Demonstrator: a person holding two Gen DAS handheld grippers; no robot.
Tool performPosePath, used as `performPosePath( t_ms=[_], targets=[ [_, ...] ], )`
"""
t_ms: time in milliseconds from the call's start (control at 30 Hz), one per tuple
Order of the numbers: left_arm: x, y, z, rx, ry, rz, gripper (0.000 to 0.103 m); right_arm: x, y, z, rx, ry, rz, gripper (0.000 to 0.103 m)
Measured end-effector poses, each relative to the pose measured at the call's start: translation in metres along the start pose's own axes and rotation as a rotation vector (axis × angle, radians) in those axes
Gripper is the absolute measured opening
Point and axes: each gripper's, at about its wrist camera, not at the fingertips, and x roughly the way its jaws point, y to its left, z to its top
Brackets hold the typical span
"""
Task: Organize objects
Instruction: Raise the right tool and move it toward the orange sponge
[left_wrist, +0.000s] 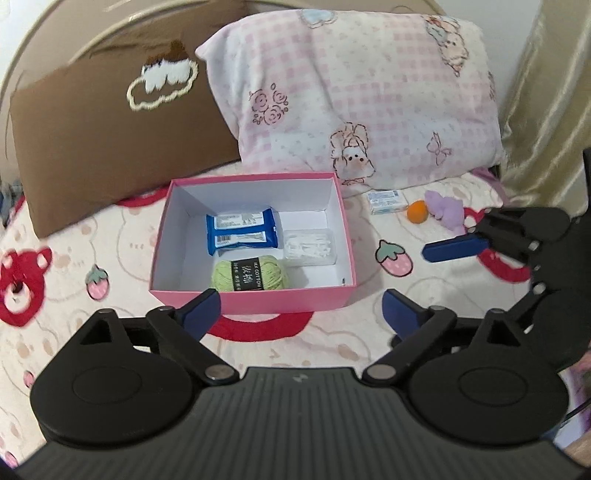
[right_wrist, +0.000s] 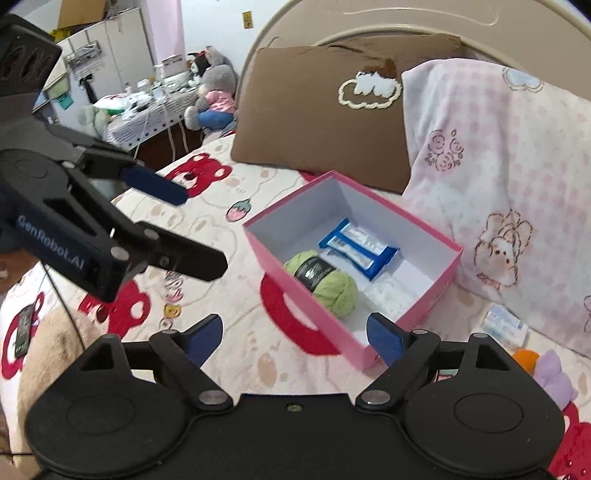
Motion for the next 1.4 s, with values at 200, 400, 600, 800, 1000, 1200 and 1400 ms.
performPosePath(
  t_ms=[200, 400, 600, 800, 1000, 1200, 1400],
  targets=[
    [0.009, -0.013, -0.017, 0.031, 0.055, -0.033, 0.098, -0.013, 0.001, -0.020, -0.026, 0.007, -0.003, 0.088],
    [0.010, -0.030, -0.024, 0.039, 0.057, -0.088, 0.098, -0.030, -0.001, -0.039, -0.021, 0.009, -0.019, 0.088],
    [0.019, -0.058, -0.027, 0.123, 0.066, -0.081, 0.098, -0.045, -0.015, -0.061, 0.075, 0.023, 0.006, 0.088],
    [0.044, -0.076, -0.029, 0.090, 0.137, -0.192, 0.096, -0.045, -0.040, -0.082, 0.153, 0.030, -0.036, 0.088],
    [0.071, -0.087, -0.026, -0.004, 0.127, -0.282, 0.097, -0.048, -0.064, -0.100, 0.173, -0.046, -0.090, 0.088],
    [0.097, -0.099, -0.019, -0.044, 0.087, -0.294, 0.098, -0.044, -0.087, -0.114, 0.197, -0.067, -0.149, 0.088],
    [0.128, -0.119, -0.009, -0.045, 0.070, -0.280, 0.098, -0.026, -0.119, -0.123, 0.261, -0.017, -0.185, 0.088]
  ],
)
